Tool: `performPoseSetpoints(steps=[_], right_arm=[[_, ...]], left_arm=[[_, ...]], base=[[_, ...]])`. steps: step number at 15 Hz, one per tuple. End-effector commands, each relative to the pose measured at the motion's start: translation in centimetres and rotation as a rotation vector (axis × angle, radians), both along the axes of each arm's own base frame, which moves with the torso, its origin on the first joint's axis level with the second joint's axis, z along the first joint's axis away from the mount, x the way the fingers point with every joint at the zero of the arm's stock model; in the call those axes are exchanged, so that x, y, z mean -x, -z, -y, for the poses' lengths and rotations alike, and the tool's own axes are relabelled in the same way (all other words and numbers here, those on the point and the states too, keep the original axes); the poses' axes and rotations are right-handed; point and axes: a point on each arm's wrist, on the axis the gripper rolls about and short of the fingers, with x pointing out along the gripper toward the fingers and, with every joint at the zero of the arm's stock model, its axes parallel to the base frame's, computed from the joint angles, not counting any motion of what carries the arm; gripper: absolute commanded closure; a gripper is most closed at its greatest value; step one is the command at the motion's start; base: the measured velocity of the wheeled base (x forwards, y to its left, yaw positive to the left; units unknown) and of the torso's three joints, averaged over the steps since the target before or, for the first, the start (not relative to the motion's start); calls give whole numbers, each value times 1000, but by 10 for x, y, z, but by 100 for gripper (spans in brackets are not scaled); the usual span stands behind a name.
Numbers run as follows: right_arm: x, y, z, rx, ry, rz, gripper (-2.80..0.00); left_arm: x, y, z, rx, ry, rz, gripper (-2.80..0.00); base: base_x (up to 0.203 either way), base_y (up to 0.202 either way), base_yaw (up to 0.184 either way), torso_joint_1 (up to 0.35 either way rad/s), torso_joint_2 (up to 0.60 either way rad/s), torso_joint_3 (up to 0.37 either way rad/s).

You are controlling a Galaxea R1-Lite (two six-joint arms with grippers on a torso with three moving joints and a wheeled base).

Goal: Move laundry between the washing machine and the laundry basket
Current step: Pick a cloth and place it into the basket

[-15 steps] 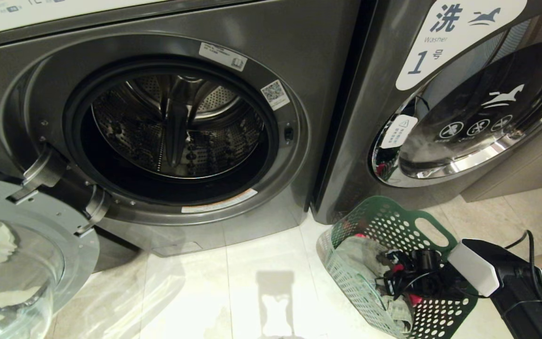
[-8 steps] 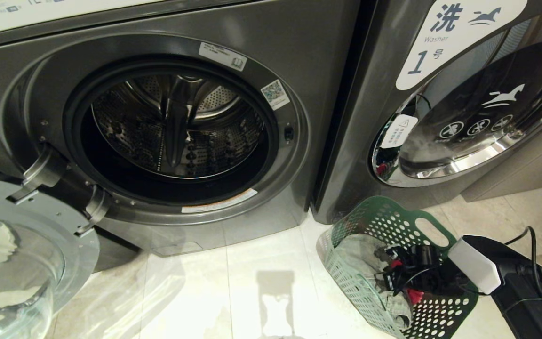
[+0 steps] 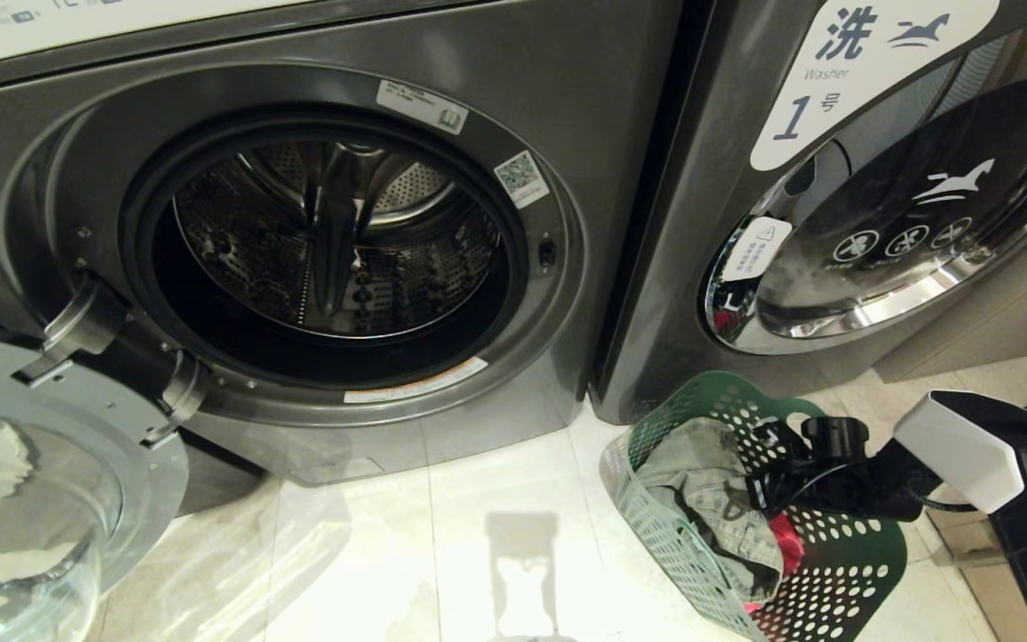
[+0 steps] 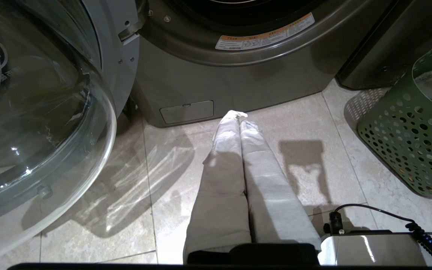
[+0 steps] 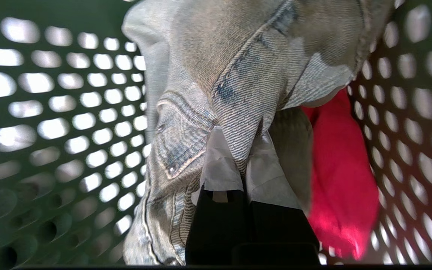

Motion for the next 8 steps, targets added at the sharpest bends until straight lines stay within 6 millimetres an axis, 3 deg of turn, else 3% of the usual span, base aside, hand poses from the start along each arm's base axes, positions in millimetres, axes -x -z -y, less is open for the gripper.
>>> performPoseSetpoints(steps=[1, 8], right_arm=[[17, -53, -7, 5, -14, 40, 0], [99, -132, -28, 8, -36, 51, 0]], left_arm=[[0, 0, 0, 0, 0, -1, 0], [0, 0, 0, 0, 0, -1, 0]], base=[[0, 0, 0, 0, 0, 0], [0, 0, 0, 0, 0, 0]])
